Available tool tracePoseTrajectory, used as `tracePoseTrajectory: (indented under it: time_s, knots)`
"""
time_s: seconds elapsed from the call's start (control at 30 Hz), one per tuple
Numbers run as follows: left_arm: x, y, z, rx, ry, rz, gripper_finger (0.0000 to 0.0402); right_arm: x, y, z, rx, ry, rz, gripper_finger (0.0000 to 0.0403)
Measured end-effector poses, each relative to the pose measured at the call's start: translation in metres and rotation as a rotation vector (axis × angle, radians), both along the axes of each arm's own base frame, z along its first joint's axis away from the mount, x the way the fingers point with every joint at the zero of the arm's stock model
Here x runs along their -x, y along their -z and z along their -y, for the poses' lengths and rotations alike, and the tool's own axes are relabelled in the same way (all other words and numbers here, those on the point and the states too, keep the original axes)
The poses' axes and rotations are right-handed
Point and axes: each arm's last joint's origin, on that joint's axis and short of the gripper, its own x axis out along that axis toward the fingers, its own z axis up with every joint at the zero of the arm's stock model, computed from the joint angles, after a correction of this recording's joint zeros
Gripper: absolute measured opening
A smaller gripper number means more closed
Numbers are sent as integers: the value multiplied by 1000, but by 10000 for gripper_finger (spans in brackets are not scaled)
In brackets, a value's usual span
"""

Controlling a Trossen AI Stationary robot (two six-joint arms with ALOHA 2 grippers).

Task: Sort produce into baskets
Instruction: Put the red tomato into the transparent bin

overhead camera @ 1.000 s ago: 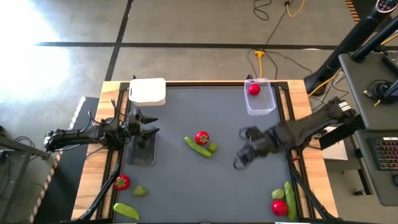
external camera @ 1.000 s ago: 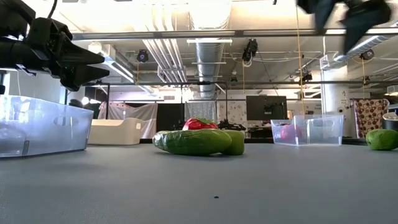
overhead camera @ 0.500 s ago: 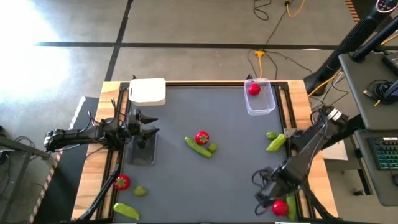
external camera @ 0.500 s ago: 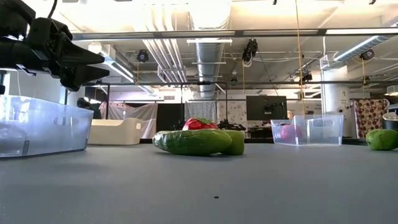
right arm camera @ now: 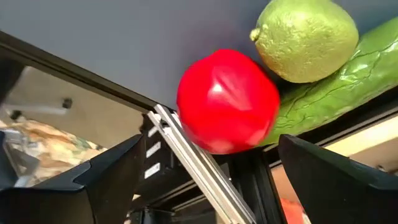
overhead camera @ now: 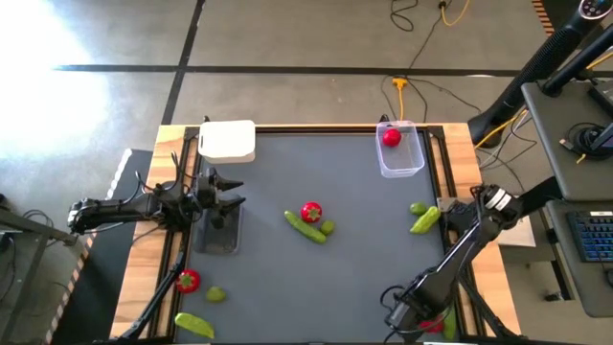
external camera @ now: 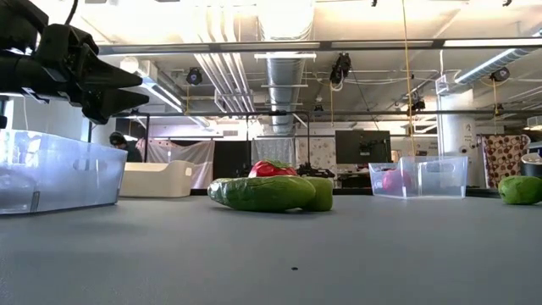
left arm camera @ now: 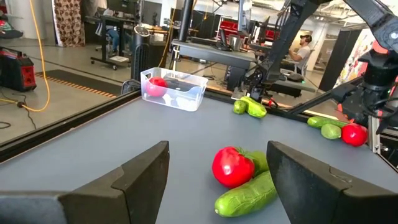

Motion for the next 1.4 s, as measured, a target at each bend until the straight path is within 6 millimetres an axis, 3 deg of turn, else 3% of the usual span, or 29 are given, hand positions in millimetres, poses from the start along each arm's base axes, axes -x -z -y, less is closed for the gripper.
tracePoseTrajectory:
  time_s: [0.63, 0.8, 0.93, 1.17, 1.27, 1.4]
  knots:
    - [0, 0, 0, 0, 0, 1, 253, -2, 61, -7, -84, -99, -34, 359]
    - [0, 0, 0, 0, 0, 1, 253, -1, 66, -7, -79, -104, -46, 359]
    - [0, 0, 0, 0, 0, 1, 253, -1, 64, -7, -87, -107, -40, 347]
    - [0, 0, 0, 0, 0, 1, 253, -13, 51, -8, -151, -120, -3, 292]
    - [0, 0, 0, 0, 0, 1, 253, -25, 34, 5, -106, -106, 60, 285]
    - [0, 0, 0, 0, 0, 1, 253, -38, -2, 40, 59, -96, 168, 289]
